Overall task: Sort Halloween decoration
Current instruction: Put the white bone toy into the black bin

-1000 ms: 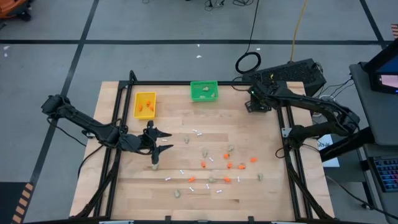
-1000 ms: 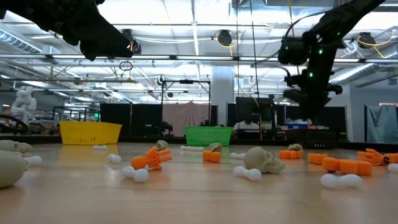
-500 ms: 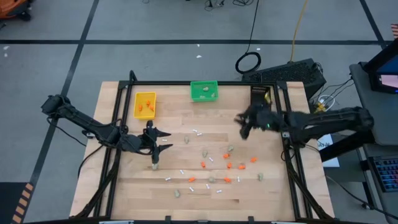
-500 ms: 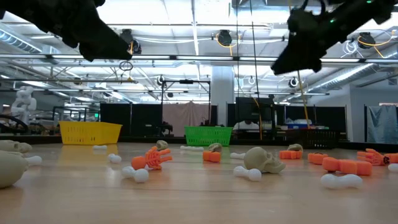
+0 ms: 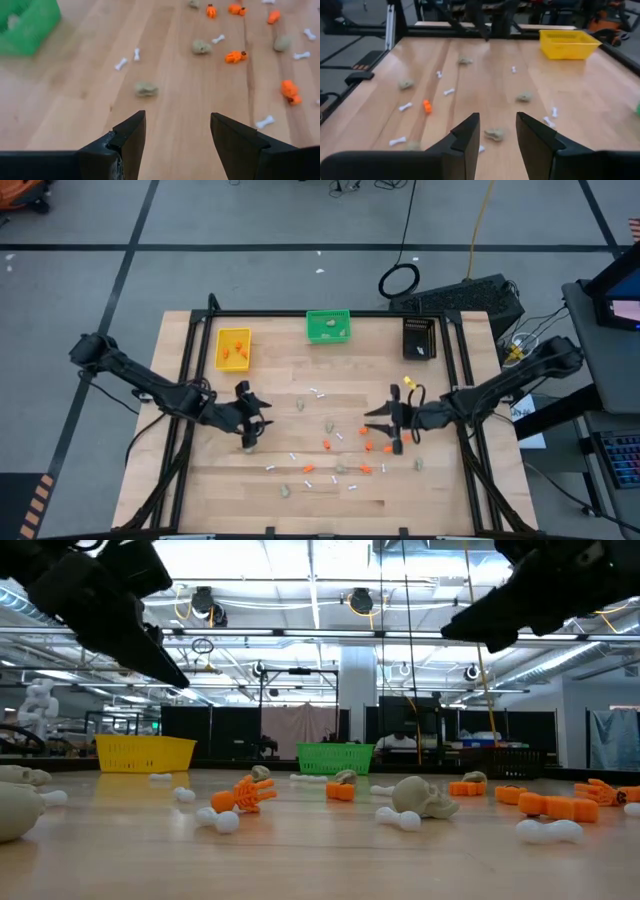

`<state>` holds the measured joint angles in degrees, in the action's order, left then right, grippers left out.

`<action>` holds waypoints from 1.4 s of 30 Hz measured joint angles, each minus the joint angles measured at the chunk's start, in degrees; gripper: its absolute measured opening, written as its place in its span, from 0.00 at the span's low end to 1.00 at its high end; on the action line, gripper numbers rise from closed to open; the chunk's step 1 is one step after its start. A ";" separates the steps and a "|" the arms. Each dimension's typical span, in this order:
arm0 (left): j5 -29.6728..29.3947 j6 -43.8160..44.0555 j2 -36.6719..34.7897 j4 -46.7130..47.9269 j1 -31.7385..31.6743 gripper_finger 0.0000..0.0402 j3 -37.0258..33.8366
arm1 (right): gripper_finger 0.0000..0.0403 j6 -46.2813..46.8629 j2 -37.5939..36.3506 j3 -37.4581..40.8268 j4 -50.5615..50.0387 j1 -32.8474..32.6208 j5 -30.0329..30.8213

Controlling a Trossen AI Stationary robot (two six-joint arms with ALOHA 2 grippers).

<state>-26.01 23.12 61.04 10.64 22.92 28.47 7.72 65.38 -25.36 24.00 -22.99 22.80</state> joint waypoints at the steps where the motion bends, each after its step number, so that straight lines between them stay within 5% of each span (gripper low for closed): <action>1: 0.33 1.74 0.75 2.05 -0.22 0.55 1.08 | 0.28 0.01 0.90 0.00 0.76 -0.18 0.23; 11: 1.48 7.98 11.79 9.35 -0.79 0.55 6.99 | 0.28 -0.99 3.97 0.00 5.11 -0.76 0.82; 19: 13.17 12.35 14.75 11.57 0.44 0.55 9.36 | 0.28 -1.08 3.97 0.00 5.80 -1.13 0.94; 29: 7.25 15.56 14.72 17.21 5.36 0.55 12.22 | 0.28 -1.57 3.97 -0.02 5.80 -1.13 0.97; 35: 3.14 10.19 14.73 21.10 3.52 0.55 12.22 | 0.28 -1.46 3.97 -0.02 5.80 -1.13 0.99; 42: 7.15 -1.63 14.73 23.20 -3.38 0.55 12.22 | 0.28 -1.40 3.97 -0.02 5.80 -1.13 1.03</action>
<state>-18.85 21.49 75.77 33.83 19.55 40.69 6.33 69.34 -25.39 29.80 -24.12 23.83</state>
